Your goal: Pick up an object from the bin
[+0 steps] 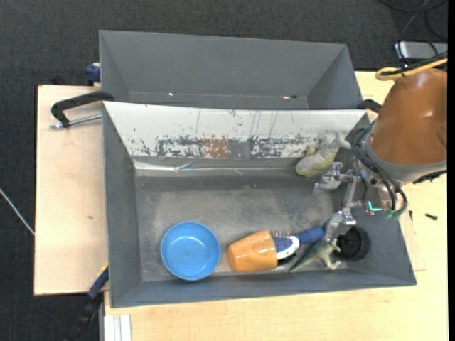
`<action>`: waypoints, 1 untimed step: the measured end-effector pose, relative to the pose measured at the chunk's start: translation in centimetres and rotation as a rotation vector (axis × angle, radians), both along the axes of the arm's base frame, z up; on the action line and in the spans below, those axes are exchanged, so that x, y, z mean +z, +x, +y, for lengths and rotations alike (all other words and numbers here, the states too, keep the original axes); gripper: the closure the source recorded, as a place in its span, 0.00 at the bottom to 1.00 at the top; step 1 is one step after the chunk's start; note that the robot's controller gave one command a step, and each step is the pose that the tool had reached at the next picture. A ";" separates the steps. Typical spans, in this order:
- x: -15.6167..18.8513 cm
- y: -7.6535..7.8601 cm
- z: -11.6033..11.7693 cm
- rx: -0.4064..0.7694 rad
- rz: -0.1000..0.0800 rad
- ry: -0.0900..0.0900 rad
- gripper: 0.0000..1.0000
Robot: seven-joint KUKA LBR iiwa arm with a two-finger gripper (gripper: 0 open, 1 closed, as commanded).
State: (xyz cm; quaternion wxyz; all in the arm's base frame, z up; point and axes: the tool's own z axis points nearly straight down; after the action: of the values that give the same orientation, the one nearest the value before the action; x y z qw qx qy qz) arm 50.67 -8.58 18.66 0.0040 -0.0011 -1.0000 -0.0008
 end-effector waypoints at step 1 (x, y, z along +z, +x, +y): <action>-11.6 -0.1 -0.5 0.262 -0.010 0.001 0.00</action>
Offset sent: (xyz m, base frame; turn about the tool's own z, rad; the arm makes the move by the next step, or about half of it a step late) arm -0.0027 -0.0061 -0.1166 -0.2627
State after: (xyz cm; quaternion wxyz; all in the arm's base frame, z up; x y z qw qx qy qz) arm 50.55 -9.07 7.11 -0.0009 0.1296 -0.9916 -0.0009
